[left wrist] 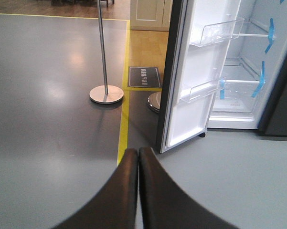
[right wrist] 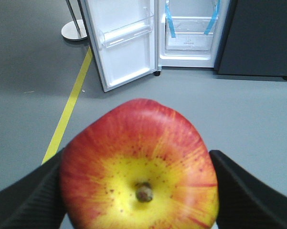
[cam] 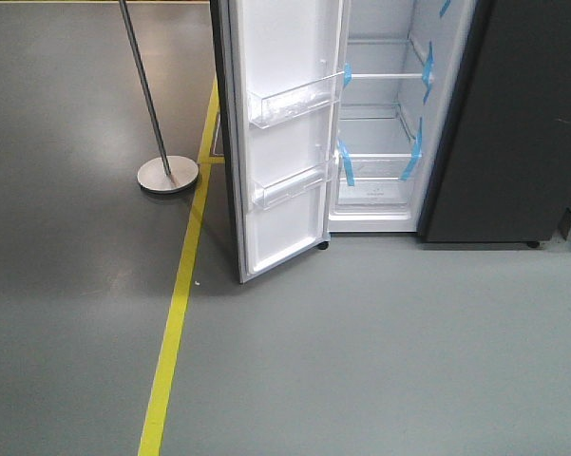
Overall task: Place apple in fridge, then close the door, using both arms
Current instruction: 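Approach the refrigerator's open shelves with the apple in the right gripper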
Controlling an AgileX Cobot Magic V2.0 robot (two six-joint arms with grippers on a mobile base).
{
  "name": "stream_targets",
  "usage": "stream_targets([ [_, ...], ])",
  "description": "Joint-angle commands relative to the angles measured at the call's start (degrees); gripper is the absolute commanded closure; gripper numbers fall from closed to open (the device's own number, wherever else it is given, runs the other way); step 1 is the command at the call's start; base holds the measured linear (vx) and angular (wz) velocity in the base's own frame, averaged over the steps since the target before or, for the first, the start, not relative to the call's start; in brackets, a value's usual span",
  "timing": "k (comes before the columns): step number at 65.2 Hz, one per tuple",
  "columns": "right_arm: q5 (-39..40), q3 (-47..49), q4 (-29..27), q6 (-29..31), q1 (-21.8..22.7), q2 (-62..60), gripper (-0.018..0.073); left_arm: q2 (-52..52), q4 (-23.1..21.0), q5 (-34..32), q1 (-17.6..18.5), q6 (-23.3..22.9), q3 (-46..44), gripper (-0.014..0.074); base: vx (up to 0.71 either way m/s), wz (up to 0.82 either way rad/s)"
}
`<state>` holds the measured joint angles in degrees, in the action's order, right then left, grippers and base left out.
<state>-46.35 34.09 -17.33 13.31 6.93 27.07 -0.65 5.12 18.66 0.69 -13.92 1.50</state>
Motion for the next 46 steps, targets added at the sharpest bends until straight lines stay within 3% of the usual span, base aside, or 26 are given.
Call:
stream_targets([
  [1,4.0,1.6,-1.0,0.1,0.2,0.3,0.0474,-0.8,-0.2,-4.2,0.0,-0.4,1.1,0.0601,0.06,-0.02],
  [46,4.0,1.6,-1.0,0.1,0.2,0.3,0.0474,-0.8,-0.2,-4.2,0.0,-0.4,1.1,0.0601,0.08,-0.03],
])
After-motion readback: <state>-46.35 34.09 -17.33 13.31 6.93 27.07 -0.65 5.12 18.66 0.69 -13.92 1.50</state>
